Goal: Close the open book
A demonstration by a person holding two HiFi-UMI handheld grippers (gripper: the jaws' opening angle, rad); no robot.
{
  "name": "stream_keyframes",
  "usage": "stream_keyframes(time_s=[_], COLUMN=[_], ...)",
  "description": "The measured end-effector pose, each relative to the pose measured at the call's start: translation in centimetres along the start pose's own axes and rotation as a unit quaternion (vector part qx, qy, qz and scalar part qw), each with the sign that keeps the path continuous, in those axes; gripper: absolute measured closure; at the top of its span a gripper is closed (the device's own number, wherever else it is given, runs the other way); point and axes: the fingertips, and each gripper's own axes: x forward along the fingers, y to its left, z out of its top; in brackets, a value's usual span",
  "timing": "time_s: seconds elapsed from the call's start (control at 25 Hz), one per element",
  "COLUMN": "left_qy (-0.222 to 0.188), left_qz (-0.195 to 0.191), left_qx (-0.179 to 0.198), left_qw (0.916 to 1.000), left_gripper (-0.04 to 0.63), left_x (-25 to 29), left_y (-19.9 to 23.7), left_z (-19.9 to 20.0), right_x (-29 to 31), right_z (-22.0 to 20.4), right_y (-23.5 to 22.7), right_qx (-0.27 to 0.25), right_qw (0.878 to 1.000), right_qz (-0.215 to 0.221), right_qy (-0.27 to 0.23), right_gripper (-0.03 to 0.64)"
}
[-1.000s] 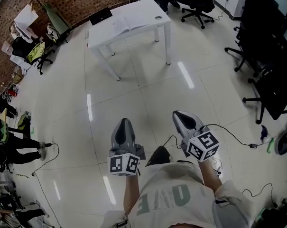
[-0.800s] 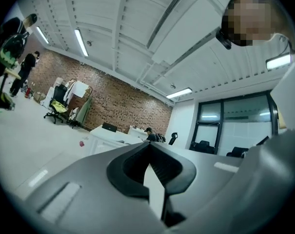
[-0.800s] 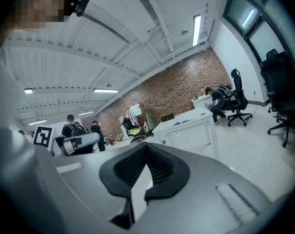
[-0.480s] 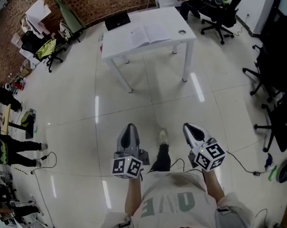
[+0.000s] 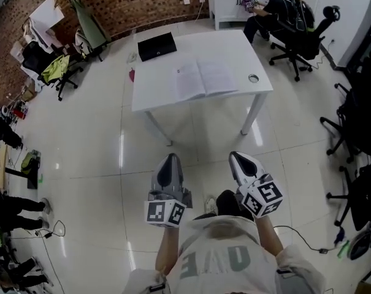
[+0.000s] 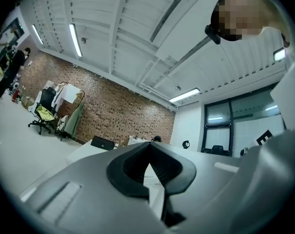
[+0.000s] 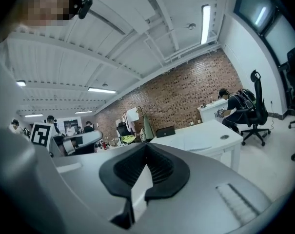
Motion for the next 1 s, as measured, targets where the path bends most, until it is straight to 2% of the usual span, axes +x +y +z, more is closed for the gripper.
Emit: stream_keyframes(time_s=[0.12,0.24,0.44,0.6,0.64,0.72,0.8,0.88,0.92,0.96,1.0], left_qy=[0.014,0.017,0.032,0.02,0.015,0.011,0.008,-0.032,-0.065,-0.095,-0.115], left_qz=[-0.003,0.012,0.041,0.061,0.071,0.089,0.102,0.09,0.079,0.075,0.083], left_qx=[-0.022,-0.059,-0.081,-0.087,-0.097,-0.143,-0.214,-0.302,-0.353,-0.407,-0.455], left_qw=[0.9996,0.9981,0.9953,0.9941,0.9926,0.9857,0.9714,0.9486,0.93,0.9053,0.8789], left_gripper=[0.58,0.581,0.581,0.581,0.581,0.581,0.581,0.494,0.42,0.373,0.362], left_x=[4.6,9.4,17.2,23.4,24.5,25.9,26.4,26.8,27.2,27.6,27.7], left_y=[0.7,1.7,3.0,4.6,5.0,6.3,8.4,10.3,11.0,11.7,12.5], left_z=[-1.8,-4.1,-8.4,-9.2,-9.4,-10.7,-12.9,-14.3,-14.7,-15.3,-16.4], right_x=[3.4,7.1,13.2,17.7,18.5,20.0,21.4,23.0,23.7,24.3,24.7], right_z=[0.2,0.3,1.6,4.3,4.8,5.0,4.4,3.7,3.4,3.0,2.5], right_y=[-2.2,-5.5,-11.8,-16.5,-17.5,-19.4,-20.2,-20.7,-21.1,-21.5,-21.9], right_qx=[-0.016,0.0,-0.001,0.001,0.002,0.001,-0.007,-0.017,-0.02,-0.021,-0.019], right_qw=[1.0,1.0,0.999,0.999,0.999,0.998,0.998,0.998,0.997,0.997,0.997], right_qz=[0.004,0.012,0.019,0.038,0.044,0.05,0.049,0.05,0.049,0.048,0.046], right_qy=[0.01,0.017,0.029,0.019,0.019,0.024,0.034,0.045,0.052,0.059,0.067], right_gripper=[0.612,0.612,0.612,0.612,0.612,0.612,0.612,0.612,0.612,0.612,0.612])
